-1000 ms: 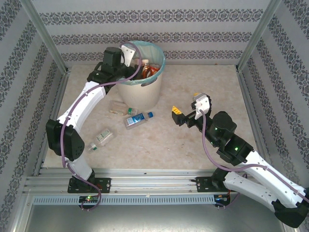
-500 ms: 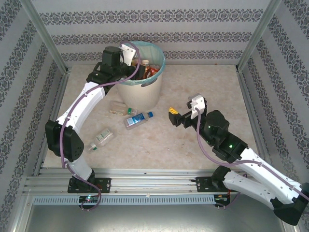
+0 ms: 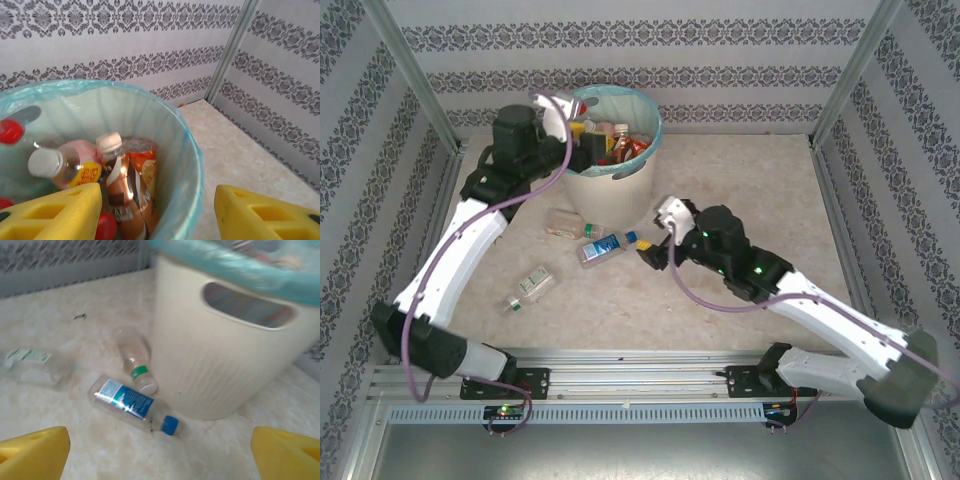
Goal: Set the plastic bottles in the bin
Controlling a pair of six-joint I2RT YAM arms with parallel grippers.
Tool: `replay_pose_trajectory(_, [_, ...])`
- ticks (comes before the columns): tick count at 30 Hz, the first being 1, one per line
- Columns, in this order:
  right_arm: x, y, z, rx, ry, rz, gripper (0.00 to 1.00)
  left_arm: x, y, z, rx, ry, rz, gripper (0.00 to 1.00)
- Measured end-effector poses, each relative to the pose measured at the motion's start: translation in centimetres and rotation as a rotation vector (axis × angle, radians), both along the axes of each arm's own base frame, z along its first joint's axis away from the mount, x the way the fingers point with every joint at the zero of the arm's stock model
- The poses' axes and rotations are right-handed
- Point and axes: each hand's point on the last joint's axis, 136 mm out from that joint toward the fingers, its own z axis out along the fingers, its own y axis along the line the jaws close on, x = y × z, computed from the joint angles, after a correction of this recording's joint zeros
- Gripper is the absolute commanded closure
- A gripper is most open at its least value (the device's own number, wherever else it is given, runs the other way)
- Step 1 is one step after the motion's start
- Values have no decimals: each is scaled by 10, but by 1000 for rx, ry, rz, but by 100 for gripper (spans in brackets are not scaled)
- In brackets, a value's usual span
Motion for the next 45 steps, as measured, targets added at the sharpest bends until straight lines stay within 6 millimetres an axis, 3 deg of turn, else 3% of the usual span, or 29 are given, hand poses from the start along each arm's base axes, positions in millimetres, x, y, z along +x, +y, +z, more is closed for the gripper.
replay_pose_trajectory(4, [-2, 42, -39, -159, 1, 210, 8, -39, 20, -29, -21, 47, 50, 36])
replay_pose_trajectory(8, [-4, 77, -89, -297, 40, 411, 8, -64, 48, -87, 26, 149, 166, 33])
replay_pose_trajectory(12, [9, 103, -123, -381, 48, 527, 8, -85, 76, -142, 43, 237, 297, 32])
replay_pose_trajectory(16, [22, 118, -145, -437, 36, 580, 7, -98, 95, -173, 40, 268, 394, 31])
replay_pose_trajectory(24, [41, 138, -172, -494, 58, 628, 7, -86, 112, -166, 54, 200, 494, 28])
replay_pose_trajectory(32, [53, 140, -212, -576, 135, 626, 8, -84, 116, -157, 74, 150, 510, 25])
replay_pose_trajectory(45, [54, 130, -222, -647, 145, 622, 14, -82, 111, -161, 100, 154, 478, 24])
